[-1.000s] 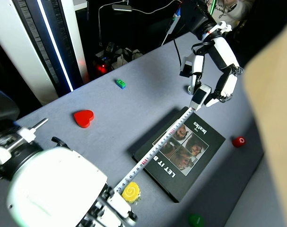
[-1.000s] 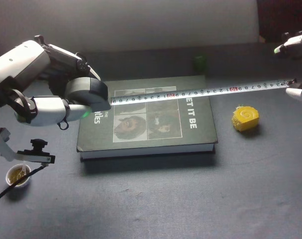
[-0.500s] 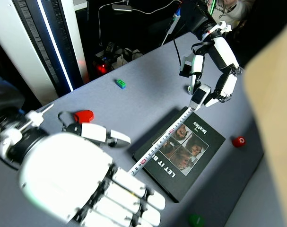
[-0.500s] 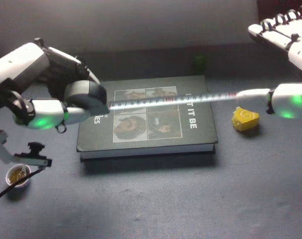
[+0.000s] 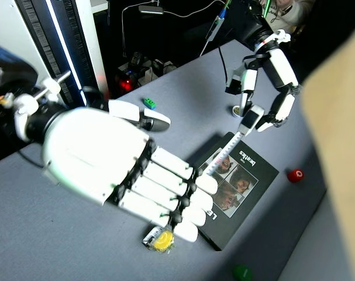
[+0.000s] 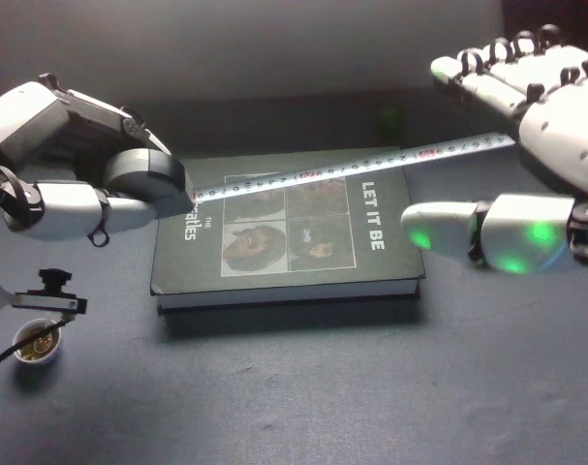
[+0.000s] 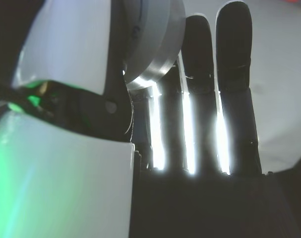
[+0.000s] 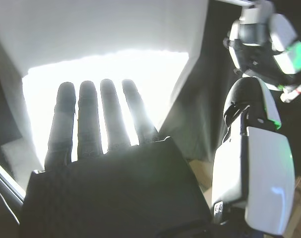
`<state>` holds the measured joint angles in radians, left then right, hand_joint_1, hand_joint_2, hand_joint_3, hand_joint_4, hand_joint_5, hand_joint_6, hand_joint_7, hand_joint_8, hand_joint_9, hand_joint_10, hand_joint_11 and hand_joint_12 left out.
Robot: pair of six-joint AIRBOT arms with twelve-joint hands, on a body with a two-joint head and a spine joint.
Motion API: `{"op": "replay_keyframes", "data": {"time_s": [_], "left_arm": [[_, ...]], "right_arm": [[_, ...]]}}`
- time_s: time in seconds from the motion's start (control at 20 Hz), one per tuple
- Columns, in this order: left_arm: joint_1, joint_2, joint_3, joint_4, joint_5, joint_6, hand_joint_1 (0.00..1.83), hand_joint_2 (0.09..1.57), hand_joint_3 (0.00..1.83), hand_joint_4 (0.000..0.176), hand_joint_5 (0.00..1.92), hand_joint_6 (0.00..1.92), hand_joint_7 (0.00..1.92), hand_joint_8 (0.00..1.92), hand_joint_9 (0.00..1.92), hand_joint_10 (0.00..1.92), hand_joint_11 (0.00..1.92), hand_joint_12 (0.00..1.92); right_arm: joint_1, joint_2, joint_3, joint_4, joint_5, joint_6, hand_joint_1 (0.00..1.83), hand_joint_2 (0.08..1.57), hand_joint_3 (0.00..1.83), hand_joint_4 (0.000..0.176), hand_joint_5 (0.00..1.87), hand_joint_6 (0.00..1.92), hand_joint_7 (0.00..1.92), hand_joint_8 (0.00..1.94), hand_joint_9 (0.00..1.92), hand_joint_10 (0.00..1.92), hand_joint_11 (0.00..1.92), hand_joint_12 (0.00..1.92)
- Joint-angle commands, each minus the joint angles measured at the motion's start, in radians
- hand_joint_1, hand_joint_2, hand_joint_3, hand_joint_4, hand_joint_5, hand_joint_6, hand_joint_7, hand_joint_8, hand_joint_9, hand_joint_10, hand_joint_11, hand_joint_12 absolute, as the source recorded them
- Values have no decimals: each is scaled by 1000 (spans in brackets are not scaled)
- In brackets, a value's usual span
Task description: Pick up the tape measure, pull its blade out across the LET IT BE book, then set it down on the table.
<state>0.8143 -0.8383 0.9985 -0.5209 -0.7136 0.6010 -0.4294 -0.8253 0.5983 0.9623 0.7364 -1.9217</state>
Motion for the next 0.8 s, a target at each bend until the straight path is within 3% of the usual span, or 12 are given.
{"op": "replay_keyframes", "data": {"time_s": [0.0,0.2,0.4,0.75], "left_arm": [[-9,-2,13,18,-112,-15,1379,1102,0,0,1013,704,1055,903,865,1321,817,1112],[16,-11,56,38,-105,-54,1379,1102,0,0,1013,702,1055,906,865,1321,817,1114],[40,-35,131,133,-79,-123,1378,1102,0,0,1020,696,1051,911,861,1324,816,1117],[77,-67,203,138,-98,-141,1379,1101,0,0,1030,694,1048,912,863,1319,806,1120]], "right_arm": [[4,0,-12,-54,107,16,0,986,0,0,0,0,0,0,0,0,0,166],[-7,-17,-41,-54,158,24,0,986,0,0,0,0,0,0,0,0,0,167],[2,-28,-53,-56,192,24,0,1004,0,0,0,0,0,0,0,0,0,176],[-13,-29,-58,-90,186,33,0,1028,10,0,0,0,0,0,0,0,0,187]]}}
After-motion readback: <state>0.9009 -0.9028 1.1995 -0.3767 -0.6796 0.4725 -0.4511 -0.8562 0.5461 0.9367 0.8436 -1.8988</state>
